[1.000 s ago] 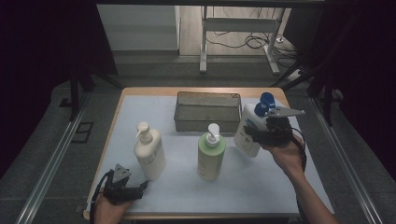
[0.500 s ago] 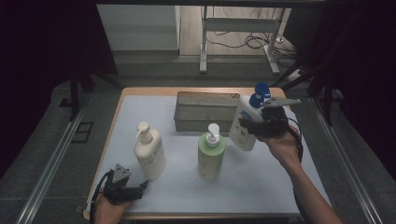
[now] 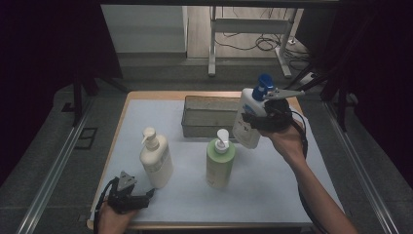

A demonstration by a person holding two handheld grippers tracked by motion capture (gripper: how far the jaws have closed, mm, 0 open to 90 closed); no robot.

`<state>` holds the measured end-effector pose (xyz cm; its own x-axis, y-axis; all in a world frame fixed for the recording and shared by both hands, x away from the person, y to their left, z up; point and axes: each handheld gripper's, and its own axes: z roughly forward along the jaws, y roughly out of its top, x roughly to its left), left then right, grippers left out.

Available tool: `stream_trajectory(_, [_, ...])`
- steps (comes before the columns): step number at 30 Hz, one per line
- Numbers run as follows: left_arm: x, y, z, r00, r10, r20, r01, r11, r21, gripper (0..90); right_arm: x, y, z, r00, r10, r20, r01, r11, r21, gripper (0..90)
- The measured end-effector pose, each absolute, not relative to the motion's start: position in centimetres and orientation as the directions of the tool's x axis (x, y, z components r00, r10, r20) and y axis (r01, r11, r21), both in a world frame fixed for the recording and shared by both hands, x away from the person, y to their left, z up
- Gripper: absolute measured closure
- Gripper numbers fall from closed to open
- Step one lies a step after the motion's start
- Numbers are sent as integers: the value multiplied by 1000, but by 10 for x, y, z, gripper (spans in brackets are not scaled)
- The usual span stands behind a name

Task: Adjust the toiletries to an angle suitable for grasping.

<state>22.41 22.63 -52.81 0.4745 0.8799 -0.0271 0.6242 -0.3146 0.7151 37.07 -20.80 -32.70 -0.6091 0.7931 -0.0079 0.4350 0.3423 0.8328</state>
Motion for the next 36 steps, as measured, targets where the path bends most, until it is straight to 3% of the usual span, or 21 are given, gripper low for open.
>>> stream_trajectory(36, [225,226,-528,477,878,-28,624,-316,715,122,443,-153,-329,-593,805,-11,444,338,830,403])
